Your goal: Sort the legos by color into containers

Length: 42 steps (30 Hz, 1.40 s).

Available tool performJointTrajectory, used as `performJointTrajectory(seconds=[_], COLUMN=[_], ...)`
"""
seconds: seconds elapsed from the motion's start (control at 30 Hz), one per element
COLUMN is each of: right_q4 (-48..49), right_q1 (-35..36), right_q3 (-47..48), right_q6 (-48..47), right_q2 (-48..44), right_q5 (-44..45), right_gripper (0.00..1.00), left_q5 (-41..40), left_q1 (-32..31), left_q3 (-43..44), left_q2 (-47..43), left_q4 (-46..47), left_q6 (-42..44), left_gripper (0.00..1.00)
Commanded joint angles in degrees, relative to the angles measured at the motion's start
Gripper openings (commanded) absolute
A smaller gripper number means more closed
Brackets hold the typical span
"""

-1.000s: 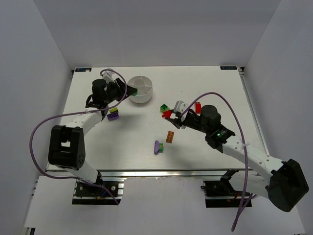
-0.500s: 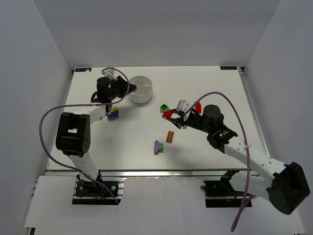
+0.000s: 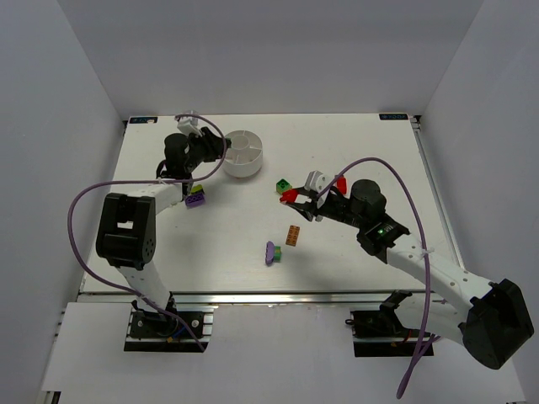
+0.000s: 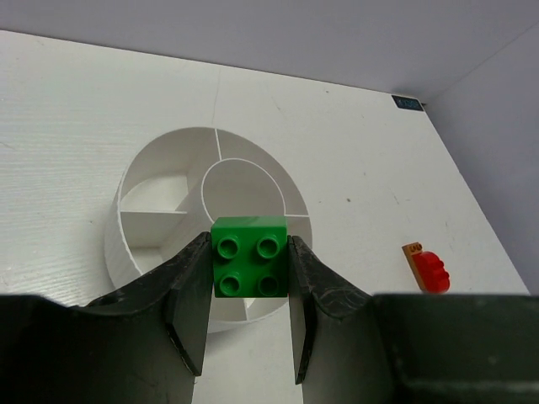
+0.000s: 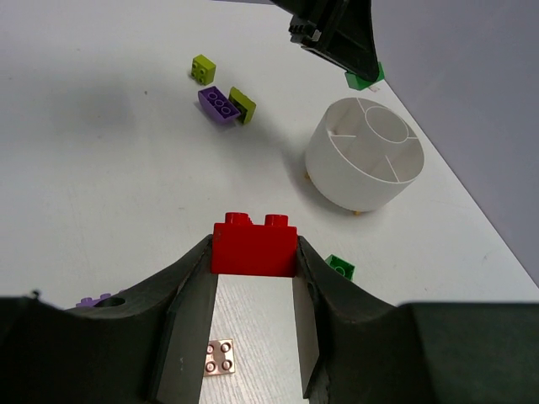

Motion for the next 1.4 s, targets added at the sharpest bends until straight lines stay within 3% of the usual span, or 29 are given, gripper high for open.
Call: performJointTrajectory(seconds=[0.0, 0.23, 0.7, 1.0, 1.37], right_q4=[1.6, 1.6, 1.6, 1.6, 1.1], right_q1=[-0.3, -0.7, -1.5, -2.0, -2.8], right_q3=[1.4, 1.4, 1.3, 1.3, 1.7], right_q6=[0.6, 0.7, 1.1, 1.3, 1.7], right_q2=[-0.9, -0.8, -0.9, -1.0, -0.9], right_q5=[-0.8, -1.0, -1.7, -2.2, -2.5], right_gripper=[0.0, 0.0, 0.0, 0.0, 0.0], left_q5=[0.2, 0.5, -0.5, -1.6, -3.1], left_q1=[-0.2, -0.3, -0.3, -0.3, -0.3], left_q3=[-1.5, 0.3, 3.2, 3.5, 4.1], left_q2=[-0.1, 2.7, 6.1, 6.1, 2.1], left_q4=[4.9, 5.6, 4.0, 3.0, -0.2], left_q6=[3.5, 3.1, 3.0, 3.0, 2.9], left_gripper=[0.08, 0.14, 0.35, 0.58, 0.59])
